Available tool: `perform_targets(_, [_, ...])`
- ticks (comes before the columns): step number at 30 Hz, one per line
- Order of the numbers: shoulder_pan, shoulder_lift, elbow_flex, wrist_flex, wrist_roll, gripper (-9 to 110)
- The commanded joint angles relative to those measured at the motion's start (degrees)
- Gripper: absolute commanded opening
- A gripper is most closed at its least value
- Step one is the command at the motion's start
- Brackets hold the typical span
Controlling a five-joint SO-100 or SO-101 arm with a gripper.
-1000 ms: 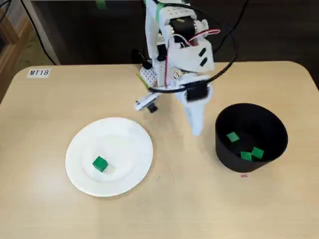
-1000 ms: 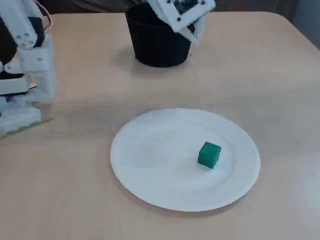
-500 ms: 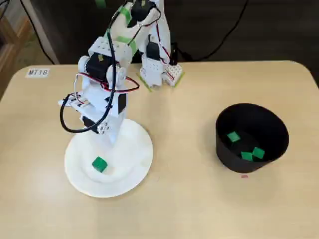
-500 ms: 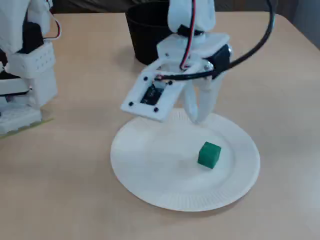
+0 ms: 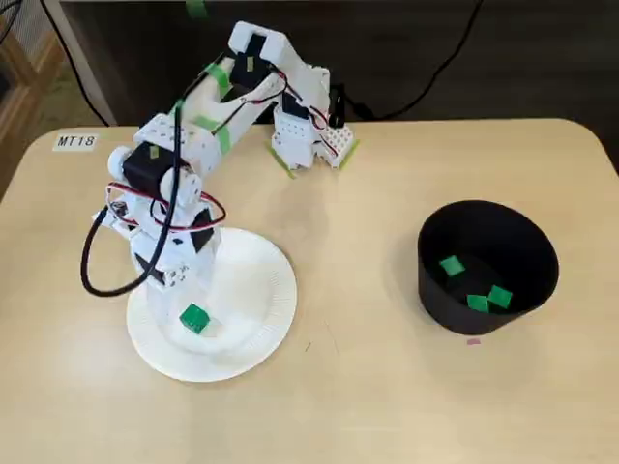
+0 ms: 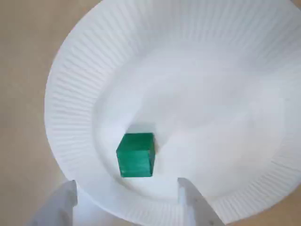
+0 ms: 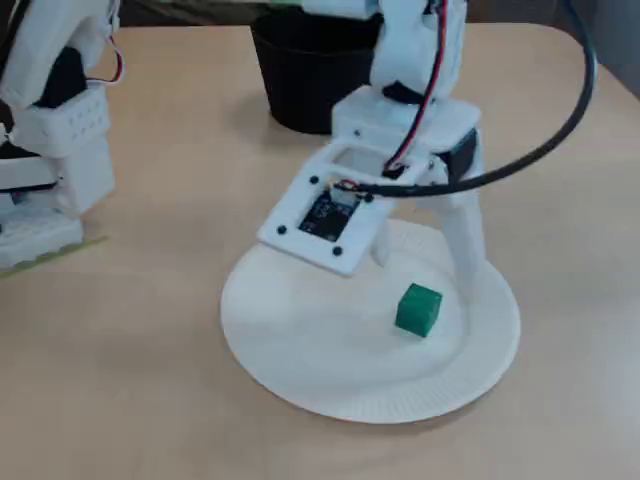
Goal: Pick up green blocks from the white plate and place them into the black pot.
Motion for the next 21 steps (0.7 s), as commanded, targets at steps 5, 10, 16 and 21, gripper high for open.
perform_targets(5, [0.4, -3.3, -4.9, 0.4, -1.4, 30])
perform_targets(10, [0.2, -8.4, -10.5, 0.4, -2.3, 27])
perform_targets(16, [0.3, -13.8, -17.0, 0.4, -1.8, 16])
perform_targets(21, [0.3, -16.2, -19.7, 0.4, 0.6, -2])
